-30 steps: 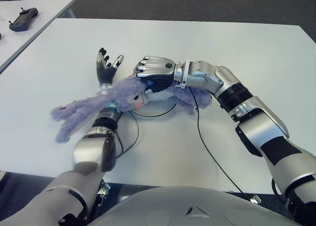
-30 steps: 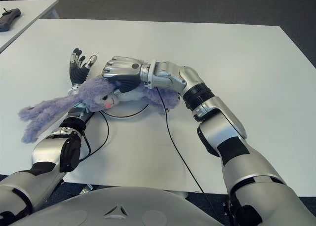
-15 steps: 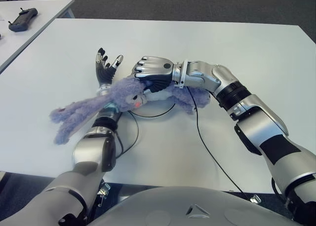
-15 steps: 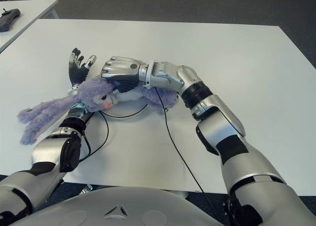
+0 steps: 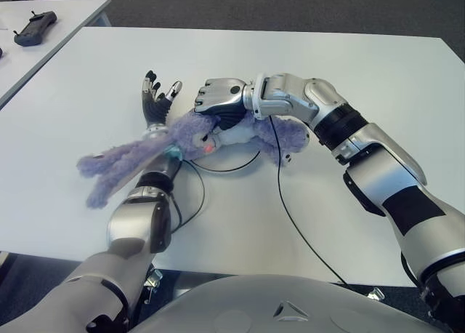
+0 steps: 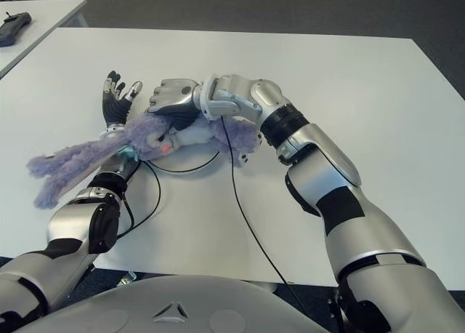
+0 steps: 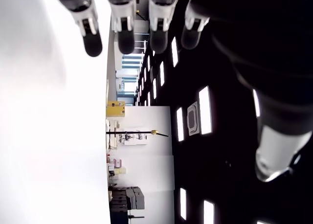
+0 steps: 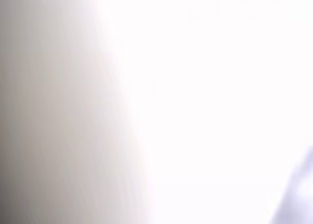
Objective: Put the doll into the plate.
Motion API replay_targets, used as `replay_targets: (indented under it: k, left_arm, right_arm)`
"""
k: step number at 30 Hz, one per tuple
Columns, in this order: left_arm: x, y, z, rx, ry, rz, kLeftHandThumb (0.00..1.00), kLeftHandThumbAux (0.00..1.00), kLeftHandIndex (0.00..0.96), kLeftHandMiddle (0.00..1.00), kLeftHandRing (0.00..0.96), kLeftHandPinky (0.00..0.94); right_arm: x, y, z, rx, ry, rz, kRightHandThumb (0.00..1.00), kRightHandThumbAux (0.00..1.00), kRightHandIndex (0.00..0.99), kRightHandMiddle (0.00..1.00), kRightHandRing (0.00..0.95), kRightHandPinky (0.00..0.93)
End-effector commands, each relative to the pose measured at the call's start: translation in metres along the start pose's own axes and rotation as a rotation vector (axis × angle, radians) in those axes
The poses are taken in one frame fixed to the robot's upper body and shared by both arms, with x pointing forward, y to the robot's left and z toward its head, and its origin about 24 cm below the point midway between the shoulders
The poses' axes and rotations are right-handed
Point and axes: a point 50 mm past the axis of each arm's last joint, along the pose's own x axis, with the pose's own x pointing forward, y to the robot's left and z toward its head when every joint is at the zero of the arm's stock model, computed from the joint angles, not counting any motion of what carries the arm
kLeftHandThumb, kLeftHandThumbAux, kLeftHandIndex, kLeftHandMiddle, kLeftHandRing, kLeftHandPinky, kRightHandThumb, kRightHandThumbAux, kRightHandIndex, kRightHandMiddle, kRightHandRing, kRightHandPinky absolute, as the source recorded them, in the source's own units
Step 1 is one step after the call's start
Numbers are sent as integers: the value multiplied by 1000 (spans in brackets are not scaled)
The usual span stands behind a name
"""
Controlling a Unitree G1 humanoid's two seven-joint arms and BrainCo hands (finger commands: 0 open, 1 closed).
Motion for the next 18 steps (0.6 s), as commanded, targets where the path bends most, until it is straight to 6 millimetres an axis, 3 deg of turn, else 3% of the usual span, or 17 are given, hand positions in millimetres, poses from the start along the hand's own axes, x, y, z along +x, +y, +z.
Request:
replay_targets:
  k: [1,4,18]
  left_arm:
    - [-115,-8,-113,-1,481,-32,0,613,37,87,89,122]
    - [-115,-9,-112,2,479,-30,0,608,43,95,99,135]
    - [-115,-9,-113,11,480,-40,0,632,34,90,93,110]
  right_arm:
    - [-4,54,-7,64,96,470,119,487,46,159,132,55]
    - [-3,51,-7,42,93,483,139,452,1,13,10,1]
    - [-1,51,-3,-36,66,430,155,374,0,0,0,0]
